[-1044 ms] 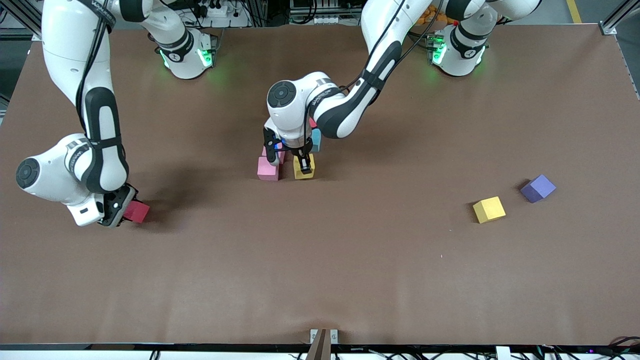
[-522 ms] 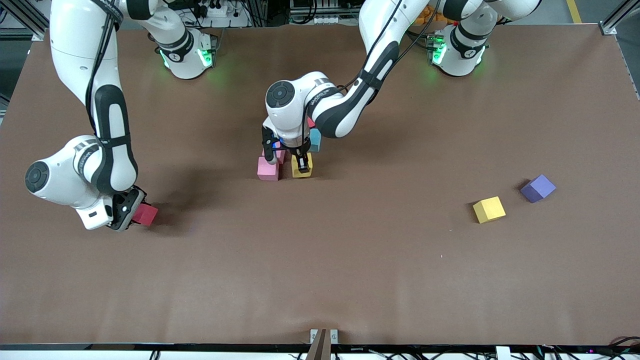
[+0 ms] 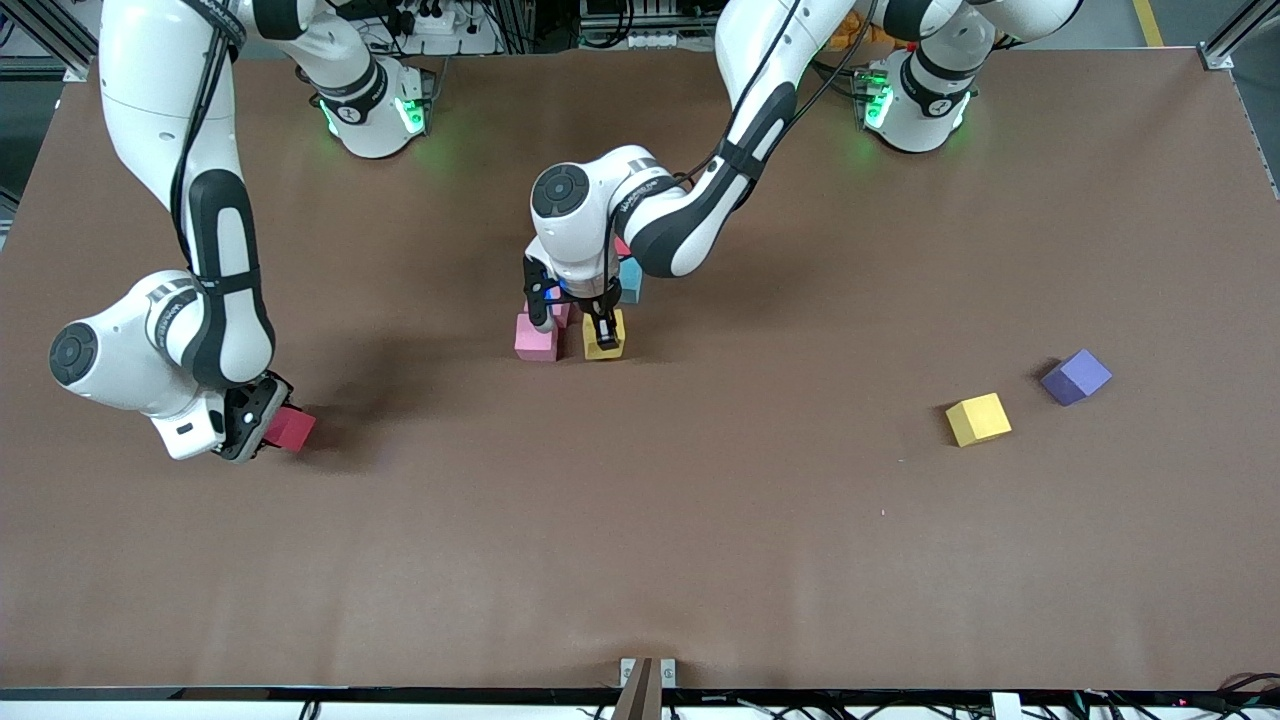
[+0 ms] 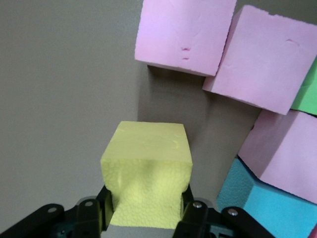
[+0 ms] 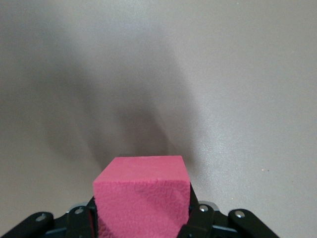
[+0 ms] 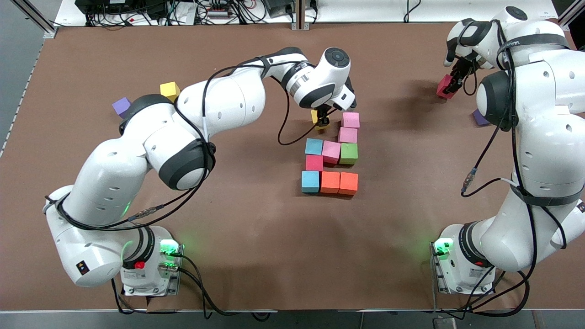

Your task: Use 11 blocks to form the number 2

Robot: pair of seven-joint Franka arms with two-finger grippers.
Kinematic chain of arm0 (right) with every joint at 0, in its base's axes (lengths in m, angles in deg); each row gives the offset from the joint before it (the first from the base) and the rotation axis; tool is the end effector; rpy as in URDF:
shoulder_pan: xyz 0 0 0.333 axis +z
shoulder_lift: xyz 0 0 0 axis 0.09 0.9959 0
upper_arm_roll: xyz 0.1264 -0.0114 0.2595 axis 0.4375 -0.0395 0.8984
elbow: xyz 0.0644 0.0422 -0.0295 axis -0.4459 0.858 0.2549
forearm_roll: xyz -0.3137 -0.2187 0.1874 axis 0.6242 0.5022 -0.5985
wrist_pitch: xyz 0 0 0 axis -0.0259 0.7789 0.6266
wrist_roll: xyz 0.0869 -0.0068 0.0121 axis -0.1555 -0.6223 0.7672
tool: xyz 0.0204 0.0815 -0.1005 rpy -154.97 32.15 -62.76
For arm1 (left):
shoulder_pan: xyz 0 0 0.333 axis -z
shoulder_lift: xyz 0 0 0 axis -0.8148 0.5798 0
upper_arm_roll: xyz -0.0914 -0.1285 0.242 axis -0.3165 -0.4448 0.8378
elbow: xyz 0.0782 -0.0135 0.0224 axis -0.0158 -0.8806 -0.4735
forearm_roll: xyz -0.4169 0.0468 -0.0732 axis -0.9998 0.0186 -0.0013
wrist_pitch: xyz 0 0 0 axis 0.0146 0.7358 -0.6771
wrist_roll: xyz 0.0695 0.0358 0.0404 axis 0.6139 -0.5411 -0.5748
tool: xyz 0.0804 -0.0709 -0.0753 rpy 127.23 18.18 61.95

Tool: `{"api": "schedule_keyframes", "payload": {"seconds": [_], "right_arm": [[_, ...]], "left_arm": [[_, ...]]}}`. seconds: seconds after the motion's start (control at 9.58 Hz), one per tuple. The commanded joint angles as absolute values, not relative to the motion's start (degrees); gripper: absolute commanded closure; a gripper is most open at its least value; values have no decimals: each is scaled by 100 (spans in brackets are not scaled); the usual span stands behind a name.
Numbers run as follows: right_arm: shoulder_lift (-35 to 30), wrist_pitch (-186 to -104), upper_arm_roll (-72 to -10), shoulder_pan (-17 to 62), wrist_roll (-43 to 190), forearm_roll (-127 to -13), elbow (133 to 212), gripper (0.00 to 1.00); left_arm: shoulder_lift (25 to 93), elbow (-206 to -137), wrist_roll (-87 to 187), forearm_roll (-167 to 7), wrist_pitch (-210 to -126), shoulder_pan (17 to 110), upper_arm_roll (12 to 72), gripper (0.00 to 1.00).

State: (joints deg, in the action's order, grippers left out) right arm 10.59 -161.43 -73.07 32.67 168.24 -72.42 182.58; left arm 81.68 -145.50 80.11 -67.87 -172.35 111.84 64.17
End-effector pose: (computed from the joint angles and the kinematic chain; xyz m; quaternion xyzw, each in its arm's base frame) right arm 0.6221 -0.0932 0.1434 -0.8340 -0.5485 -0.0342 0.0505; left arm 0.4466 -0.6089 0.1796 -0.7669 0.6399 -0.0042 0.0493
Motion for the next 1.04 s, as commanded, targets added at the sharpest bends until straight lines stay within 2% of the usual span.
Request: {"api": "schedule_keyframes", "payload": {"seconds": [0.0, 0.42, 0.94], "right_arm": [[1033, -16039, -7326, 3267, 16773, -7359, 18238, 61], [1015, -15899, -7317, 3494, 16300, -7368, 18246, 61], [919, -15696, -7317, 4548, 14770, -7368, 18220, 61]], "left_arm": [[8127, -14400, 8207, -6974, -16882, 11240, 6604, 100], [8029, -14445, 8207, -6886, -16493, 11143, 6604, 100], [7073, -14821, 8436, -6859, -15825, 10310, 6569, 100]]}}
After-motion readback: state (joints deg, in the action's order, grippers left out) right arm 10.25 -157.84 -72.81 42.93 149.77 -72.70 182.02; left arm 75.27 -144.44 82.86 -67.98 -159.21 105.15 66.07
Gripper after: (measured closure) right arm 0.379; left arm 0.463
